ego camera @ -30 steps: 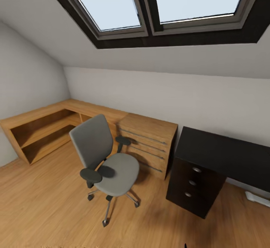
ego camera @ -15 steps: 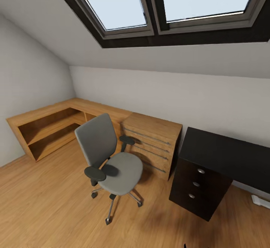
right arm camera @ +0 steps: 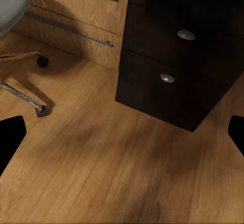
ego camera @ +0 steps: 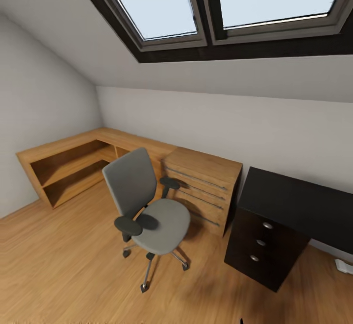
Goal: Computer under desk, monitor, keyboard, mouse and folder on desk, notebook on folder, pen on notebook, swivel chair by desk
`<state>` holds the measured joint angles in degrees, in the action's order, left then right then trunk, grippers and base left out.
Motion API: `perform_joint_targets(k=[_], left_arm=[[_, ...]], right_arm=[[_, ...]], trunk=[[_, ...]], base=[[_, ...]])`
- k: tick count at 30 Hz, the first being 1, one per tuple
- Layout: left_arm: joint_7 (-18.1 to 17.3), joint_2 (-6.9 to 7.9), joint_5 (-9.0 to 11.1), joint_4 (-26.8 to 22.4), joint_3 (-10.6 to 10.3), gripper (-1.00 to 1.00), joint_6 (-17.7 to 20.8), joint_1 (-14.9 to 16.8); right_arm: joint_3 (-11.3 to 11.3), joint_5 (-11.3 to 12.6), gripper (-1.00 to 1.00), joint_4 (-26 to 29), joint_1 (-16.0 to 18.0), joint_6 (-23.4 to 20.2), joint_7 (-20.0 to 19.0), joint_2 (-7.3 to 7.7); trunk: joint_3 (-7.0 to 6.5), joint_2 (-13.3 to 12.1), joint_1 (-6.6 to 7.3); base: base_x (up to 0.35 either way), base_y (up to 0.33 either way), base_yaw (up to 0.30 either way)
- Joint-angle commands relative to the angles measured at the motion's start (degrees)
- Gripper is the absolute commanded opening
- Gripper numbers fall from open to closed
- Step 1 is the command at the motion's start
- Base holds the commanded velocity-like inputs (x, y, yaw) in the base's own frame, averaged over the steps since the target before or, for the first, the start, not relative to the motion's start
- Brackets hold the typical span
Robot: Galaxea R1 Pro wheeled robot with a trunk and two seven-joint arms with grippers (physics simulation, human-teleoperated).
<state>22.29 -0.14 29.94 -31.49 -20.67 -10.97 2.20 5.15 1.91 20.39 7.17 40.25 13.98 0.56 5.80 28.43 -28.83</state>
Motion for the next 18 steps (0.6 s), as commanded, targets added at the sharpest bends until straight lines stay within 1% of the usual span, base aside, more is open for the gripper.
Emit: perform_joint_targets(k=[1,13,18], left_arm=[[0.39,0.05,0.64,0.02,-0.46,1.00,-0.36,0.08],[0.39,0.05,0.81,0.02,-0.34,1.00,-0.28,0.08],[0.40,0.05,0.82,0.02,-0.36,1.00,-0.28,0.08]], right_arm=[[0.48,0.20,1.00,0.00,0.04,0.13,0.43,0.06],[0.48,0.03,1.00,0.00,0.04,0.92,0.60,0.05],[0.49,0.02,1.00,0.00,0.04,1.47,0.61,0.05]], trunk=[[0.11,0.10,-0.03],[0.11,0.10,-0.03],[0.11,0.10,-0.03]], base=[[0.000,0.000,0.267],[0.000,-0.005,0.276],[-0.016,-0.146,0.278]])
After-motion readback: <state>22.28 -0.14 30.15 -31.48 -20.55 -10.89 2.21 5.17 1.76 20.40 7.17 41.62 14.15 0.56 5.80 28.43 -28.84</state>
